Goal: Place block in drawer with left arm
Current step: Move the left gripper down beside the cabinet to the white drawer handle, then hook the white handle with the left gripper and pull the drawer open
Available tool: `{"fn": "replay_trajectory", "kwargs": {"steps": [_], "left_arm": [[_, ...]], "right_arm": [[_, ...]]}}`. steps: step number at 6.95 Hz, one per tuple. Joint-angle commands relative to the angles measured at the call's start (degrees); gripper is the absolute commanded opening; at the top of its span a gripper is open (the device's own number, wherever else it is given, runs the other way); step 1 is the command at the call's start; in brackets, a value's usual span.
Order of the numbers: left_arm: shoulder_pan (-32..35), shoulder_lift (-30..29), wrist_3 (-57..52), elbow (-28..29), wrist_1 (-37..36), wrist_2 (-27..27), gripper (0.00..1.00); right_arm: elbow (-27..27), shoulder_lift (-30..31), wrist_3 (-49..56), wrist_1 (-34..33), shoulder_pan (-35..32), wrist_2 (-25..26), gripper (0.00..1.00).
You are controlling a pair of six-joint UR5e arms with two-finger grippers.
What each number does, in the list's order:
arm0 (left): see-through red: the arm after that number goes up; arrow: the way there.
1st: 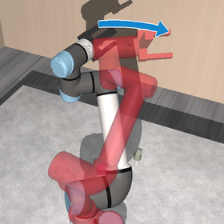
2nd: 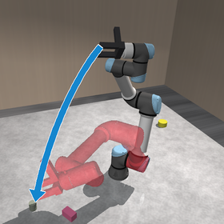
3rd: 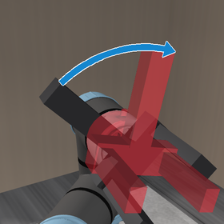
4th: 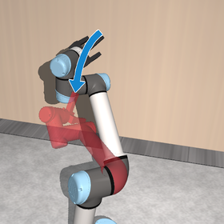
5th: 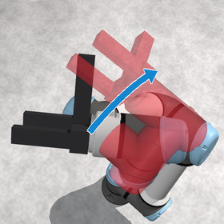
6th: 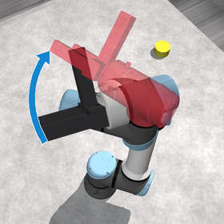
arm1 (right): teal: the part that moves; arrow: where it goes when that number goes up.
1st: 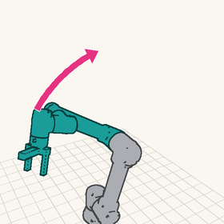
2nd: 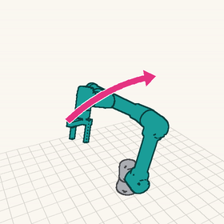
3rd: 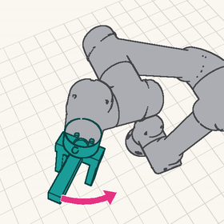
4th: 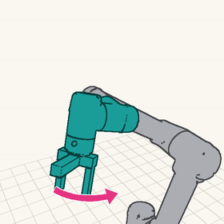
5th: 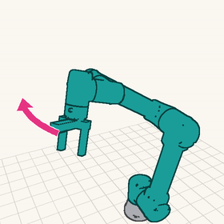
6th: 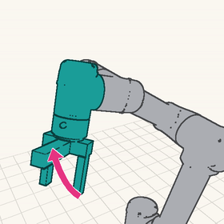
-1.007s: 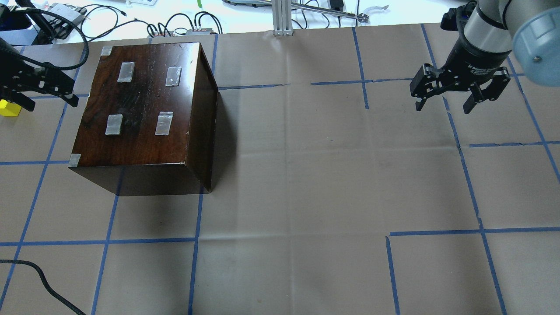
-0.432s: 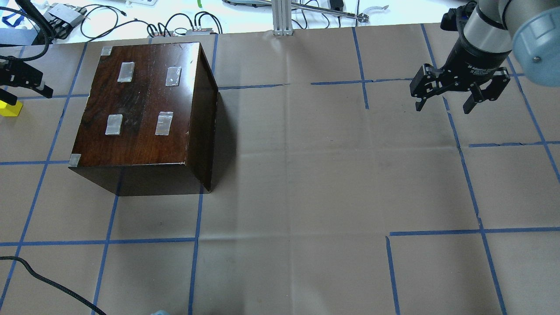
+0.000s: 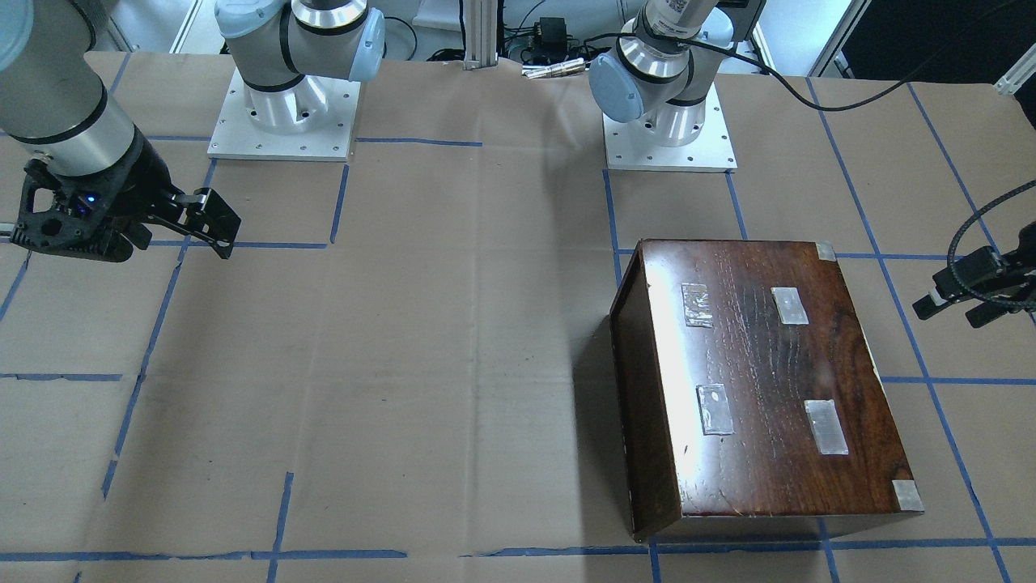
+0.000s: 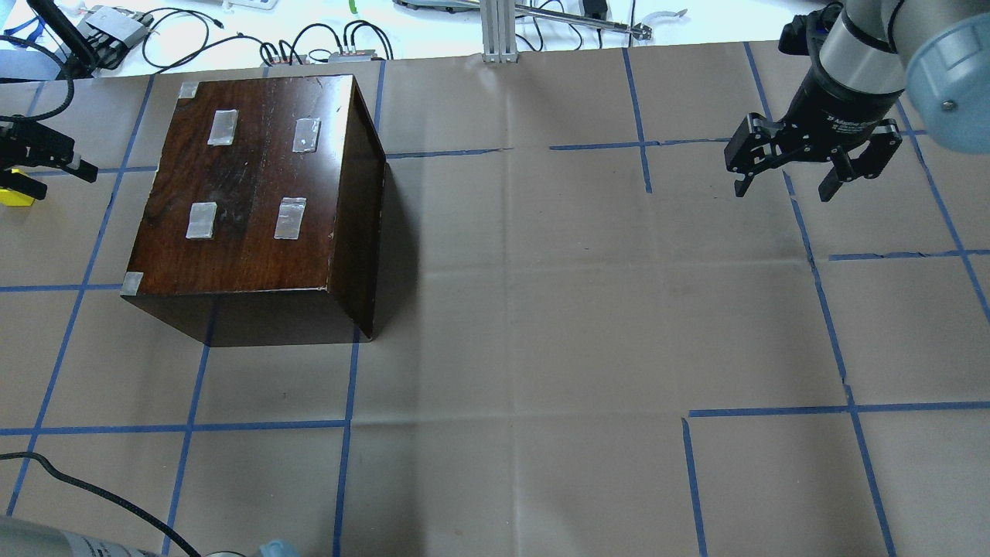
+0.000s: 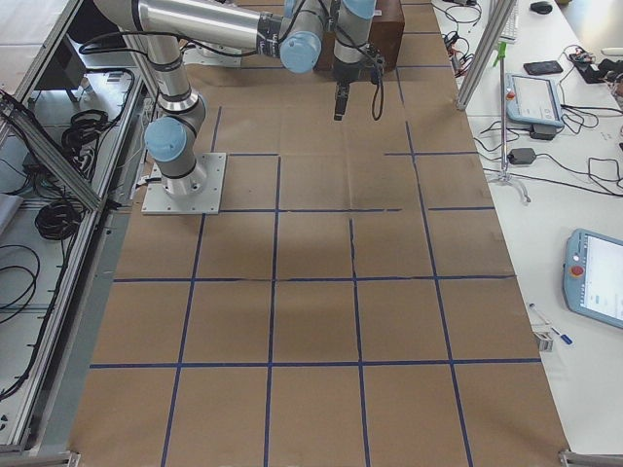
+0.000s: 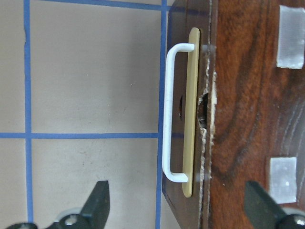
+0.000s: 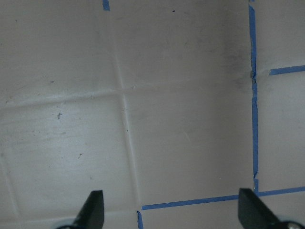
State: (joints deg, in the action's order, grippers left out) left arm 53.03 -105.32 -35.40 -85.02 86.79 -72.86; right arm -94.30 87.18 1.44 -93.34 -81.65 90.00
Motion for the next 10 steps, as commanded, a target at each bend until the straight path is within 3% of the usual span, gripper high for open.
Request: {"fn": "replay_trajectory", "kwargs": {"steps": [1, 10], "left_arm": [[0.49, -3.3, -0.46, -0.23, -0.65, 2.11, 0.99], [1.46, -9.28, -0.9, -1.81, -3.91, 1.67, 0.99]], "right_arm": [[0.0, 0.0, -0.04, 0.0, 0.0, 0.0, 1.0], [0.0, 0.0, 0.05, 0.0, 0.0, 0.0, 1.0]]}}
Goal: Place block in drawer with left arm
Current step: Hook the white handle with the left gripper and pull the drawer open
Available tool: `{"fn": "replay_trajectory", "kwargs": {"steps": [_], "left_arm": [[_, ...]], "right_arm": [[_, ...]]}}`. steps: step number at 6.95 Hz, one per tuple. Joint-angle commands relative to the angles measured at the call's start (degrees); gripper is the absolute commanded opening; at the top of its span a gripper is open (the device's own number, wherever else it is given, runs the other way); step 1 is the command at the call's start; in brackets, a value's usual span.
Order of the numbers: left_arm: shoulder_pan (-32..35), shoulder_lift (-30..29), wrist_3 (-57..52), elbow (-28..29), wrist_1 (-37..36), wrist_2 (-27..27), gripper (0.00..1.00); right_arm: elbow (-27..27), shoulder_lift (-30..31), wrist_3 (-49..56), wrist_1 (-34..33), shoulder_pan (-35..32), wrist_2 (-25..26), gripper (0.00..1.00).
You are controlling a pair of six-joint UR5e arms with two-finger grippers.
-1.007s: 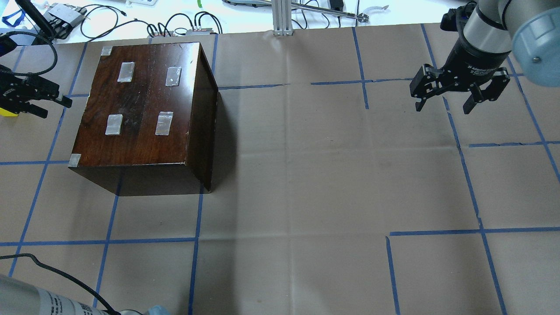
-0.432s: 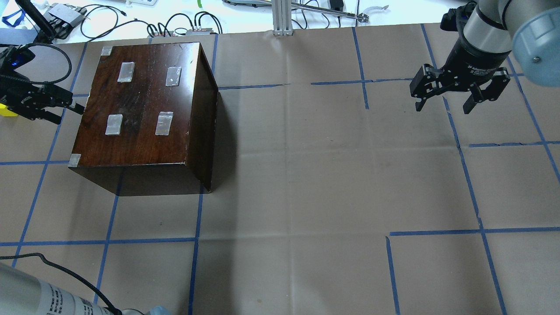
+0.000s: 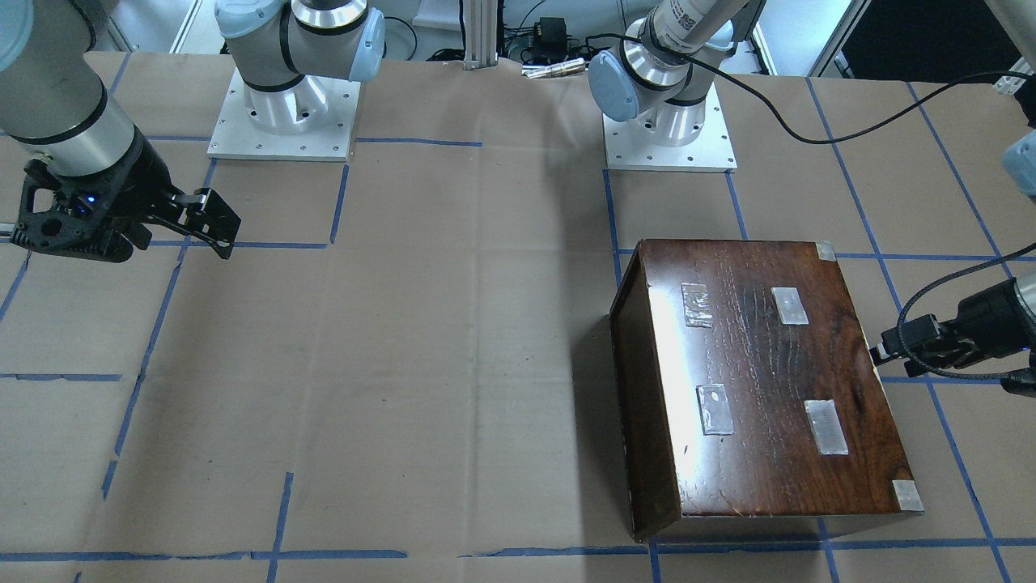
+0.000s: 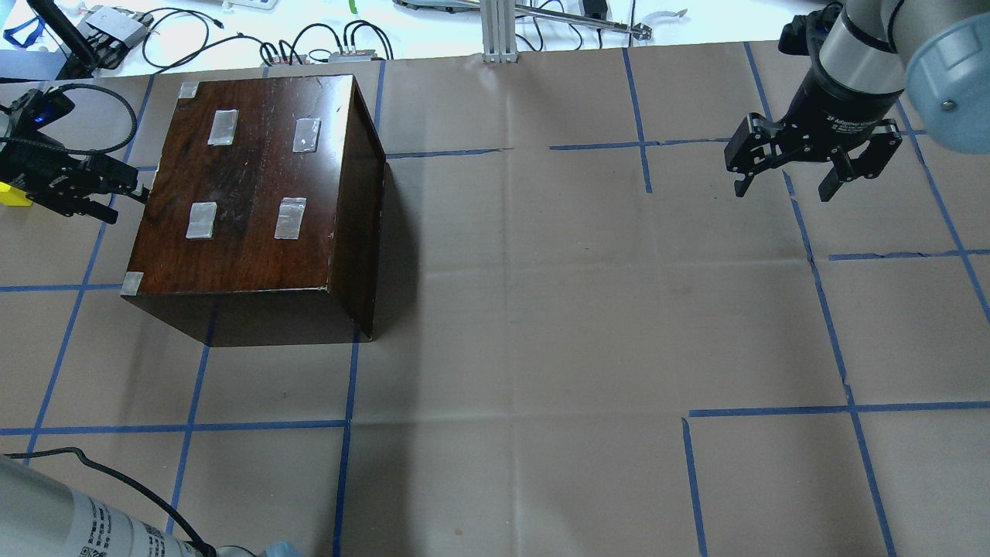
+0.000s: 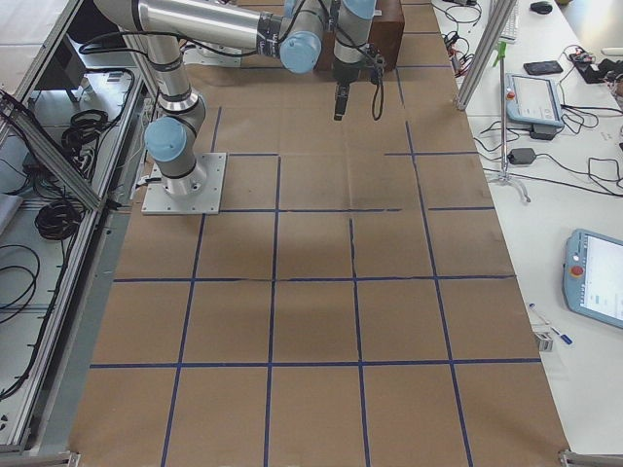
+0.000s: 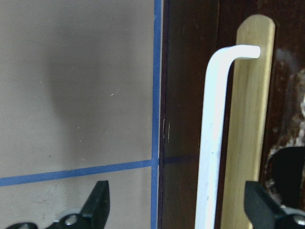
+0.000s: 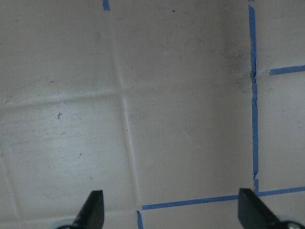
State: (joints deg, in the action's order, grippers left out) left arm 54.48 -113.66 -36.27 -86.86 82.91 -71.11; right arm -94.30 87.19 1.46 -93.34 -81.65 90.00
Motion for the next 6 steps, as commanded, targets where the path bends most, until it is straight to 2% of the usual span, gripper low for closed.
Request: {"fn": "replay_trajectory", "kwargs": {"steps": [1, 6], "left_arm": [[0.02, -1.39, -0.03, 0.2, -0.29, -0.16, 0.99], [-0.07, -2.18, 0.15, 0.29, -0.91, -0.34, 0.99]], "right_arm": [[0.0, 0.0, -0.05, 0.0, 0.0, 0.0, 1.0], [0.0, 0.0, 0.03, 0.0, 0.0, 0.0, 1.0]]}}
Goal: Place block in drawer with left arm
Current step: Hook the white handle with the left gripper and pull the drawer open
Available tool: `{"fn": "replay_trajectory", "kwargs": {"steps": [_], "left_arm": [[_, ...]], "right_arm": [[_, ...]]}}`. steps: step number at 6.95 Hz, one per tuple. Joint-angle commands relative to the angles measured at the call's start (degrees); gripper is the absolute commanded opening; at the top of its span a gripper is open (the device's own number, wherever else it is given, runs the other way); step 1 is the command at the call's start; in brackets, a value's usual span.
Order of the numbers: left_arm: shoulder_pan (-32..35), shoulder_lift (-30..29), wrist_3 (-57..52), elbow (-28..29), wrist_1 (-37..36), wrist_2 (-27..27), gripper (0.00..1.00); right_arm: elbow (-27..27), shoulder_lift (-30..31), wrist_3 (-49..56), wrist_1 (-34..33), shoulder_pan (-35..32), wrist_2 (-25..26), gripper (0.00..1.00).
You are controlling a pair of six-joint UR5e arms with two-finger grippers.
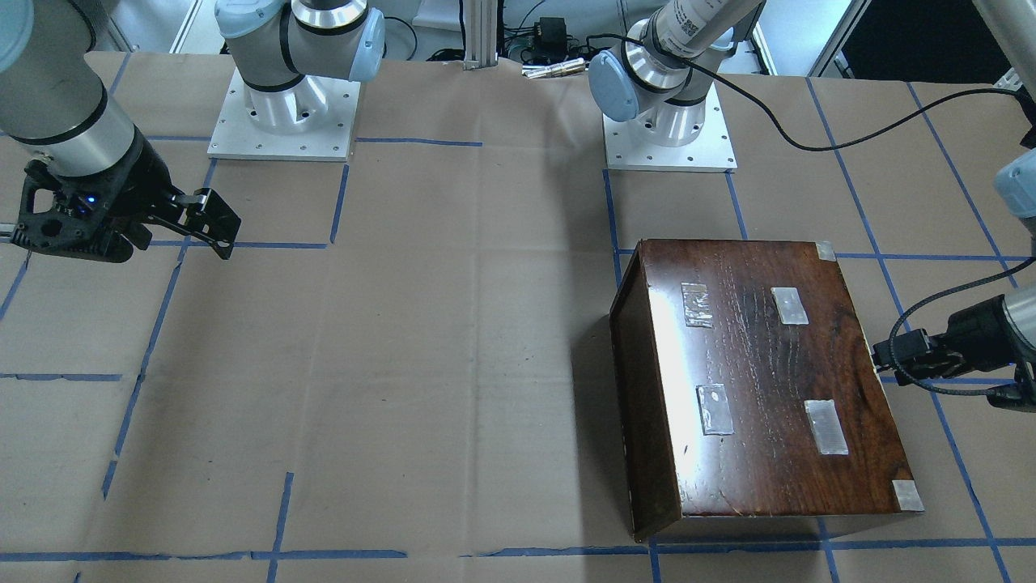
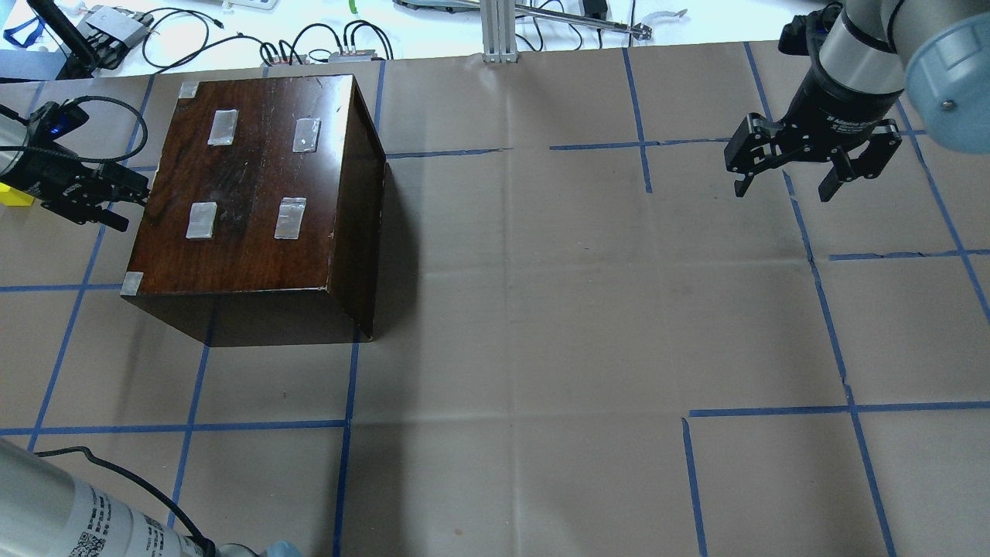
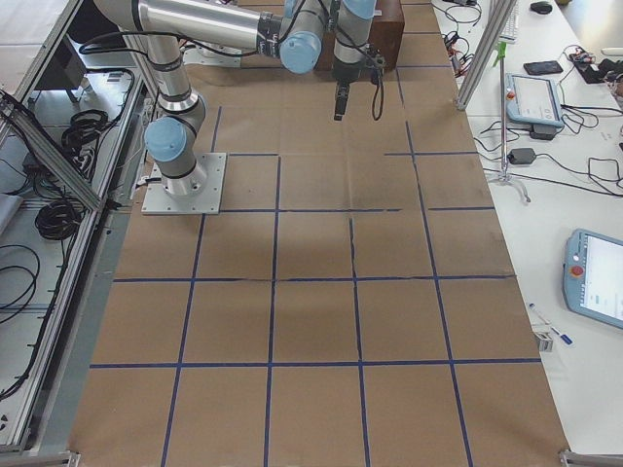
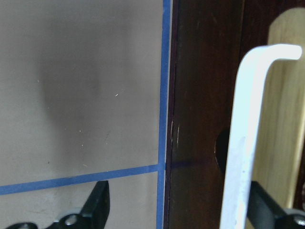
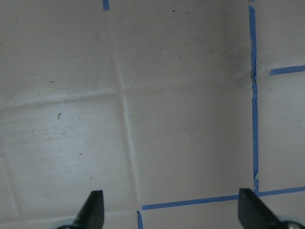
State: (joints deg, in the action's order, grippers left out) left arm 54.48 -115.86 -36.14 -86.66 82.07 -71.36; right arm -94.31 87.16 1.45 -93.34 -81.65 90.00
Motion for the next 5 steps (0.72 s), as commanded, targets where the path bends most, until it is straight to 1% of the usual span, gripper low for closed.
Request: {"fn": "replay_trajectory", "kwargs": {"steps": [1, 3, 5], "left_arm": [[-0.16, 0.02, 0.02, -0.09, -1.64, -1.05, 0.99], [-0.34, 0.02, 0.02, -0.18, -2.97, -1.85, 0.99], [-0.69, 0.11, -1.73, 0.78, -3.59, -4.03, 0.99]], "right_arm": [[0.0, -0.06, 0.04, 0.0, 0.0, 0.0, 1.0], [0.0, 0.03, 0.04, 0.0, 0.0, 0.0, 1.0], [0.0, 0.03, 0.04, 0.0, 0.0, 0.0, 1.0]]}}
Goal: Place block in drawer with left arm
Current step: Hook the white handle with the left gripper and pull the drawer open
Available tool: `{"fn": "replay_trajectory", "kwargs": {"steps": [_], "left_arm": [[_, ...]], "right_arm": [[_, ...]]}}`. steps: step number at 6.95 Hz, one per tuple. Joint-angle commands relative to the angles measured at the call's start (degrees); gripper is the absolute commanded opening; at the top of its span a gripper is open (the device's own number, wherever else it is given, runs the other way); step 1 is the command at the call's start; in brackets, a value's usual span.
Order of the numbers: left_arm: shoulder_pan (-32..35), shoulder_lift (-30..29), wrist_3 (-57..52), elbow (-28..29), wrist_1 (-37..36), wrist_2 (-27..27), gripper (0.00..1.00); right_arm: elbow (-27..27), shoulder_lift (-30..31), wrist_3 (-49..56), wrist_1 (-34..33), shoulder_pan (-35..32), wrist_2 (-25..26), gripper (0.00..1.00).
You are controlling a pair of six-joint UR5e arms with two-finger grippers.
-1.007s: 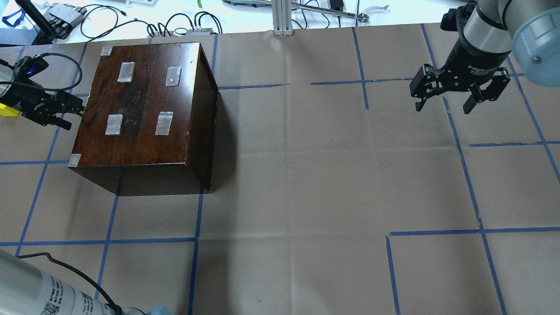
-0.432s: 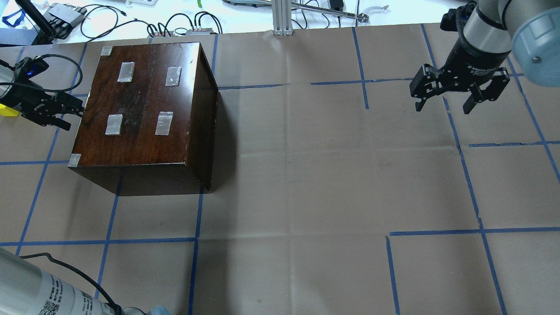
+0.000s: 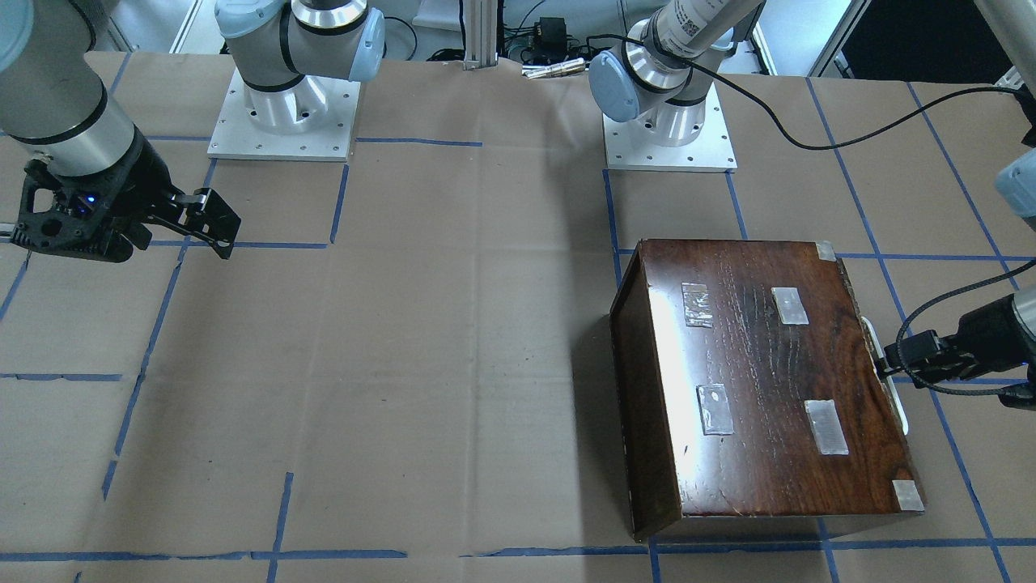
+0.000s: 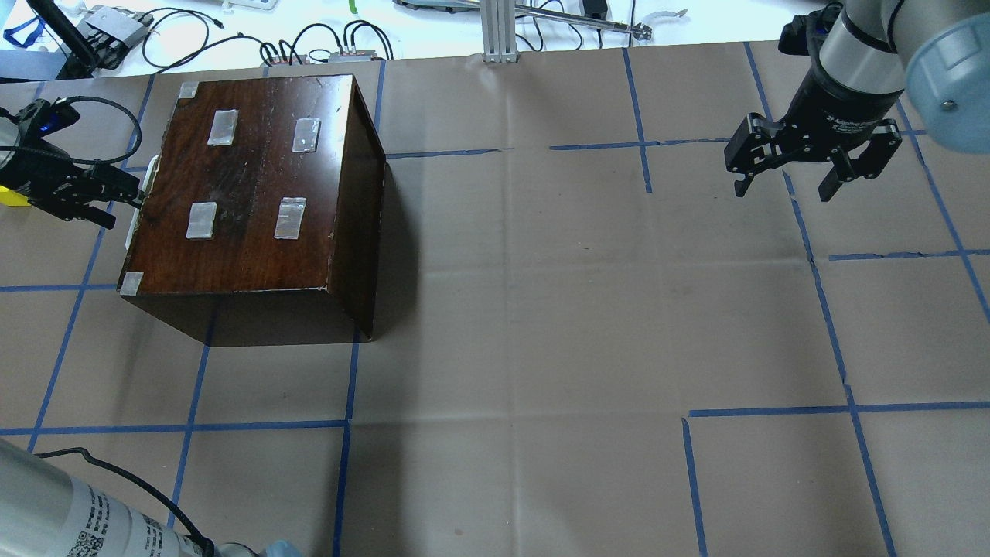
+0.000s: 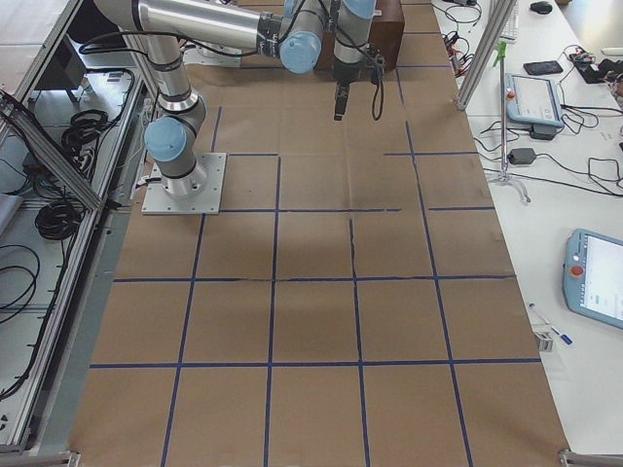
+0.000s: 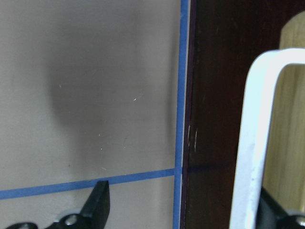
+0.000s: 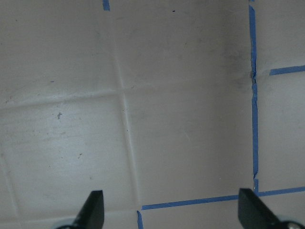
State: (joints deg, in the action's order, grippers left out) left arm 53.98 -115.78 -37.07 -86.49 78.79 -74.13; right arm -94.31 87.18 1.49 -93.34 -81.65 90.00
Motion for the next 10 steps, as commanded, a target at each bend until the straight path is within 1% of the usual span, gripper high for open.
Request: {"fn": "replay_trajectory", "kwargs": {"steps": [1, 3, 5, 10], "left_arm": [[-0.45, 0.03, -0.82, 0.96, -0.22, -1.36, 0.99], [-0.98, 0.03, -2.04, 1.06, -0.39, -2.94, 0.99], [-1.51, -0.14, -2.22, 1.4, -0.39, -2.95, 0.99], [-5.28, -0.93, -7.84, 1.67, -1.62, -3.04, 0.99]], "right_arm": [[0.0, 0.0, 0.0, 0.0, 0.0, 0.0, 1.0], [0.09, 0.0, 0.0, 0.0, 0.0, 0.0, 1.0], [0.0, 0.0, 0.0, 0.0, 0.0, 0.0, 1.0], [0.0, -0.08, 0.0, 0.0, 0.0, 0.0, 1.0]]}}
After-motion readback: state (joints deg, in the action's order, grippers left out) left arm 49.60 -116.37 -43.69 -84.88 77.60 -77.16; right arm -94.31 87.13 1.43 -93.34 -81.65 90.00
